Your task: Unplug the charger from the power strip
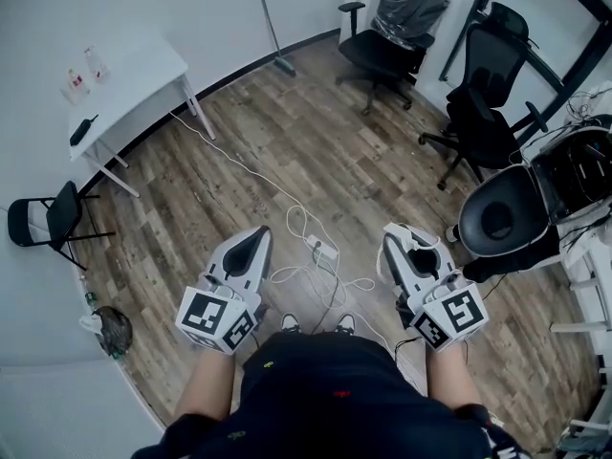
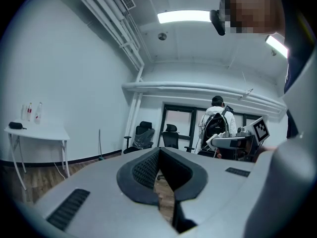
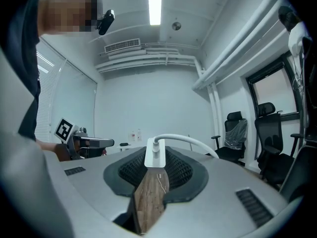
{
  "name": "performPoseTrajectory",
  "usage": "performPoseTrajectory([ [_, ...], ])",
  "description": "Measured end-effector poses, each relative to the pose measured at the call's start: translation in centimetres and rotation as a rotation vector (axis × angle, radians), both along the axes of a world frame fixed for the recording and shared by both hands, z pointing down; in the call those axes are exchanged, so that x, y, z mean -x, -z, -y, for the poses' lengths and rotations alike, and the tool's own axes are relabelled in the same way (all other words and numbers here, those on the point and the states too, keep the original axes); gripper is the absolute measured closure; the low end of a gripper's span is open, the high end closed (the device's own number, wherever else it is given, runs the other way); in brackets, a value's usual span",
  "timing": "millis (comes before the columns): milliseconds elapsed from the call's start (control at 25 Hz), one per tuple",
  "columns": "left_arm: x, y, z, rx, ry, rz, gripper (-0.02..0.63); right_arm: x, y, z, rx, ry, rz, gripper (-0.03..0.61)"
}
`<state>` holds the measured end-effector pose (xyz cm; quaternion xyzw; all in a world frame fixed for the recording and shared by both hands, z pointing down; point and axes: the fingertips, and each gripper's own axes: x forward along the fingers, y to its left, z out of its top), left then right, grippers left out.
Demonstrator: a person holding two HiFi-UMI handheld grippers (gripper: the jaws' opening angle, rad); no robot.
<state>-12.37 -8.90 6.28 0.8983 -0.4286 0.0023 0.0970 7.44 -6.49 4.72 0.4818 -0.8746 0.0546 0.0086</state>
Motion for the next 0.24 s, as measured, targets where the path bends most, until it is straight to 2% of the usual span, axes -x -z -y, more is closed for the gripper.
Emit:
performPoseTrajectory([
  [240, -0.05, -0.08, 0.47, -0.01, -0.01, 0.015, 0.594, 0.46, -0.08, 0.38, -0.006, 0.002, -0.012, 0.472],
])
